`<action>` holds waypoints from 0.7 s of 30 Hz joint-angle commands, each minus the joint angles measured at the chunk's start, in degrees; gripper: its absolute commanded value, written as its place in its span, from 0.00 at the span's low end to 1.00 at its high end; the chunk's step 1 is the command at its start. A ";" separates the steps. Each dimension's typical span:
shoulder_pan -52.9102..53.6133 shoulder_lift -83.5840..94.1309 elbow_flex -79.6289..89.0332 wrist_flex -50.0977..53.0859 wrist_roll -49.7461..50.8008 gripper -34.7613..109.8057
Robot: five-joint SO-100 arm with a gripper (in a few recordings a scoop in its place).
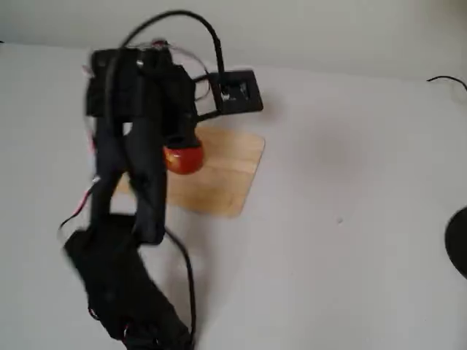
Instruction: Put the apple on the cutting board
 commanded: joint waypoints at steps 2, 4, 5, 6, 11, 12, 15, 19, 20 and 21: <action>4.39 28.30 15.82 1.67 0.79 0.78; 5.80 39.02 25.05 0.00 0.70 0.76; 6.42 44.47 29.88 -1.05 0.70 0.74; 7.21 49.75 34.72 -2.29 0.62 0.71; 13.01 72.33 60.03 -8.00 2.64 0.47; 15.03 75.94 64.95 -9.58 3.87 0.42; 18.81 84.29 79.01 -13.54 4.22 0.31; 24.26 90.62 95.71 -21.18 4.22 0.24; 25.40 91.93 99.32 -22.85 4.04 0.24; 26.10 93.16 102.48 -23.82 3.87 0.24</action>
